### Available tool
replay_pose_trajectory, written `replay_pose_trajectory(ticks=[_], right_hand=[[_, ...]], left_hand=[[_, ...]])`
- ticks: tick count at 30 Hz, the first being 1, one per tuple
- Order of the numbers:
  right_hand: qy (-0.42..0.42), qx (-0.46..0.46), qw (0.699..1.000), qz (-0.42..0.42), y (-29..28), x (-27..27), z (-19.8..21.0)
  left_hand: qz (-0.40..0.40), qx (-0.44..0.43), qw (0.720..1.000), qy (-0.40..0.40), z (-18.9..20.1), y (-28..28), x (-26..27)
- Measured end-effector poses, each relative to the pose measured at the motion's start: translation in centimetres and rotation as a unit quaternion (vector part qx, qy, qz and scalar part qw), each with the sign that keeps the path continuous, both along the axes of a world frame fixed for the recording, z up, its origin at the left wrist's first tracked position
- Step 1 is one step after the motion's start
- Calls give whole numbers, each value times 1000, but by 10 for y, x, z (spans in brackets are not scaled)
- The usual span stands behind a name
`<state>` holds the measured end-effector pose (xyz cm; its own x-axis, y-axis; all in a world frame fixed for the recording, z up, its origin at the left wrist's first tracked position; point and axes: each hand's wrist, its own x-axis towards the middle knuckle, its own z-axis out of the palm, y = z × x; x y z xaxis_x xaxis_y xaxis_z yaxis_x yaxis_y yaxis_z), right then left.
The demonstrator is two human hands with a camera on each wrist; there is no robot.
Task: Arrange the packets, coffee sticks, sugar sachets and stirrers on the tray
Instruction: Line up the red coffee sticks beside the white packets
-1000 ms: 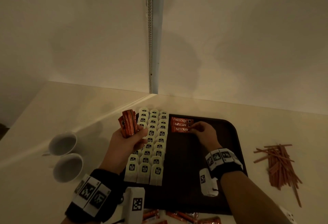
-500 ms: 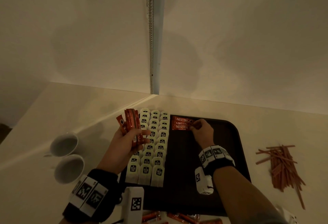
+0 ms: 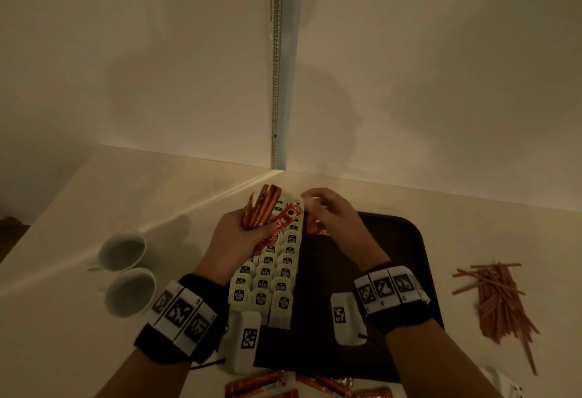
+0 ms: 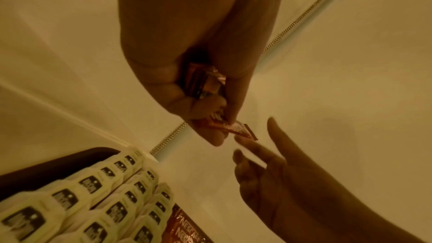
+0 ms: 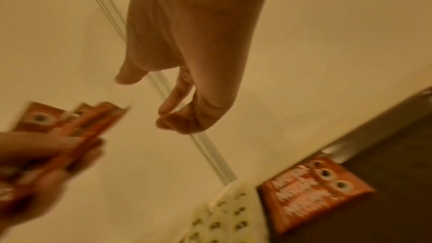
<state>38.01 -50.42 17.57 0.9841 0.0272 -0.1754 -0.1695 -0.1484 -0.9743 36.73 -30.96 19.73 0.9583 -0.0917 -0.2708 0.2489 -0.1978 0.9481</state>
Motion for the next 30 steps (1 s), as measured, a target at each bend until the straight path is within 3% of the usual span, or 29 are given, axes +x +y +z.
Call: replay_pose_trajectory(ticks=[3,9,14,21,30], right_hand=[[-39,13,997,64,12,-8,16],[15,195,980,-20,11,-20,13],[46,308,950,-40,23,-25,12],[29,235,972,-3,30,-27,13],[-13,97,995,14,14,-25,29]], left_hand=[[-1,-38,999,-2,8,-2,0],[75,-179,981,4,17,4,0],[70,-146,986,-48,14,-1,-2],[57,-42,992,-106,12,-4,0],[114,-151,981,-43,6,-4,-5]])
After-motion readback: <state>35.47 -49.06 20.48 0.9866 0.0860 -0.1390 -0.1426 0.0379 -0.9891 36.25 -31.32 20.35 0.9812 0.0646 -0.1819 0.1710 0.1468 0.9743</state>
